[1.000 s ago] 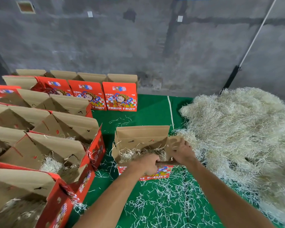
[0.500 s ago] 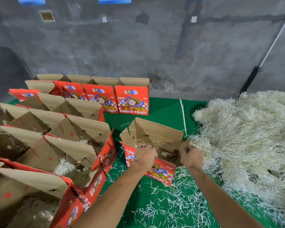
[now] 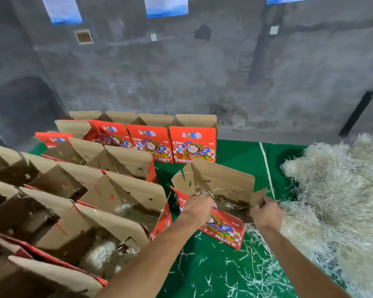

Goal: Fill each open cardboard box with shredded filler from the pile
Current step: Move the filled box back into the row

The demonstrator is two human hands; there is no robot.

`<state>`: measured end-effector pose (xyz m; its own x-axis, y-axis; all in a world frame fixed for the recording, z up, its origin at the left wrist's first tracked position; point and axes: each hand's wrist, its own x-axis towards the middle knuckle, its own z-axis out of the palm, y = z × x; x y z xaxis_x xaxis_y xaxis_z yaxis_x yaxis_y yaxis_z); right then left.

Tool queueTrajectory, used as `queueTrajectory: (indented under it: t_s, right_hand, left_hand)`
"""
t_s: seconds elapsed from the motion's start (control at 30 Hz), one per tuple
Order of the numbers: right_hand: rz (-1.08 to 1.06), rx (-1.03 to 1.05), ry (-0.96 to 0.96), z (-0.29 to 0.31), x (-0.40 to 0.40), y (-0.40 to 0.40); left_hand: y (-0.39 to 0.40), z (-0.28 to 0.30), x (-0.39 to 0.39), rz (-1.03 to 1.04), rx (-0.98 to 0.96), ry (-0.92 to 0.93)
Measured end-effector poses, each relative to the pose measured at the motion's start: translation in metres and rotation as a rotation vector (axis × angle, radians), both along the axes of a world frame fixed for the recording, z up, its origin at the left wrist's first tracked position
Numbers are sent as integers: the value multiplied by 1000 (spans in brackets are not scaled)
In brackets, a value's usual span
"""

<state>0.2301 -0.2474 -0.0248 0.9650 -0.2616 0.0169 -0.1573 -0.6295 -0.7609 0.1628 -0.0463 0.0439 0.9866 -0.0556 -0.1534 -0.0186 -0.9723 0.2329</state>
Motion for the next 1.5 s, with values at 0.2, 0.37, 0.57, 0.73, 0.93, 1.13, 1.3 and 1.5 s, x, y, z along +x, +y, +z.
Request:
queueTrajectory:
  t_s: [0.2, 0.37, 0.57, 0.73, 0.93, 1.13, 1.3, 1.5]
  right_hand:
    - [122, -77, 44, 3, 55, 54]
    - [229, -85, 59, -1, 88, 107]
    - [288, -69, 28, -4, 115, 174]
    - [301, -48, -5, -10, 123, 223]
    - [371, -29, 58, -9, 127, 280]
    - [444, 68, 206, -7, 130, 322]
    - [459, 137, 322, -9, 125, 352]
    - [496, 209, 404, -5, 114, 372]
  left_hand:
    - [49, 15, 49, 10, 95, 65]
    - [94, 19, 74, 73, 142, 117]
    - [147, 18, 91, 157, 75, 130]
    - [185, 17, 100, 222, 102, 105]
    - [220, 20, 102, 279, 77, 93]
    - [248, 19, 104, 250, -34, 43]
    - [269, 13, 104, 274, -76, 16]
    - [287, 8, 95, 282, -41, 42]
